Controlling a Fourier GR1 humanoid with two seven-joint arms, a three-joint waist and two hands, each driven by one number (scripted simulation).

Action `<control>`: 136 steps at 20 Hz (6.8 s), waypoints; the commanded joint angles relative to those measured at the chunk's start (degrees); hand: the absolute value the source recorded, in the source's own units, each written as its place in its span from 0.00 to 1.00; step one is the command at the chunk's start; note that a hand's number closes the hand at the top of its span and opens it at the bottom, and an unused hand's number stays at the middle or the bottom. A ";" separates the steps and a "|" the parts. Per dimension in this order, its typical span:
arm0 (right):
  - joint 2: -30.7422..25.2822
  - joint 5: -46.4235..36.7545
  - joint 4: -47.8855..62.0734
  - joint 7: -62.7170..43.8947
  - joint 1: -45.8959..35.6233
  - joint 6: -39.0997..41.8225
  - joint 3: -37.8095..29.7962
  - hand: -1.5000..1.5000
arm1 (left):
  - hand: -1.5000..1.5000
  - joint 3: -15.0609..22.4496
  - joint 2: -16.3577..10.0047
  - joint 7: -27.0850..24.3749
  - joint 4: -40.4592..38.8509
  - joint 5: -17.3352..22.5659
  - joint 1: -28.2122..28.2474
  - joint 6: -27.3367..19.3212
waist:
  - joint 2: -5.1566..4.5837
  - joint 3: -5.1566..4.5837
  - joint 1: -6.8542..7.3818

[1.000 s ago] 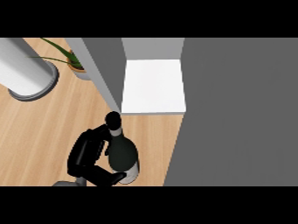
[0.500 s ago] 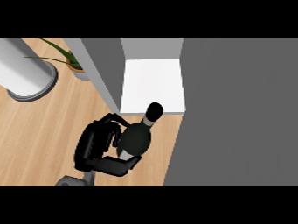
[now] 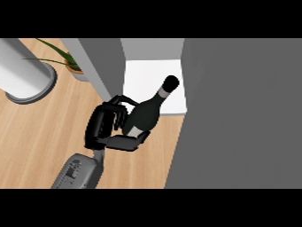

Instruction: Pick up the wine, place it into the cabinet and close the cabinet

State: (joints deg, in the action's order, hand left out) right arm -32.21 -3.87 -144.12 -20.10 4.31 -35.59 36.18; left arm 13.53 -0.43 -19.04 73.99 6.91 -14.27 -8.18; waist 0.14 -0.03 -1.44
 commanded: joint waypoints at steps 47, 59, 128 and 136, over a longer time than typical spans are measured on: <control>-0.30 7.37 -8.77 12.83 14.68 7.75 0.13 0.00 | 1.00 -2.74 0.43 -8.91 -61.37 19.05 -45.53 -12.13 | -1.50 -0.02 -4.76; 0.48 8.10 -7.09 14.32 13.41 9.74 0.60 0.00 | 0.00 -3.16 -1.30 -12.26 -67.24 16.45 -51.99 -17.63 | -2.24 -0.08 -5.56; -4.62 4.84 -11.20 16.78 24.01 6.29 -2.92 0.00 | 0.00 10.10 -2.53 -4.83 -8.99 27.13 -8.33 5.01 | 0.82 -0.01 2.61; -9.41 6.65 -12.01 18.04 25.31 10.07 -4.89 0.00 | 0.00 11.86 -5.96 -5.99 2.12 27.47 5.02 7.22 | 0.29 0.02 1.19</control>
State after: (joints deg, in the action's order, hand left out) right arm -38.74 0.76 -144.33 1.47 25.54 -27.39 31.46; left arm 24.22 -5.32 -23.36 71.81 34.17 -16.01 -3.08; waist 0.65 -0.03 0.33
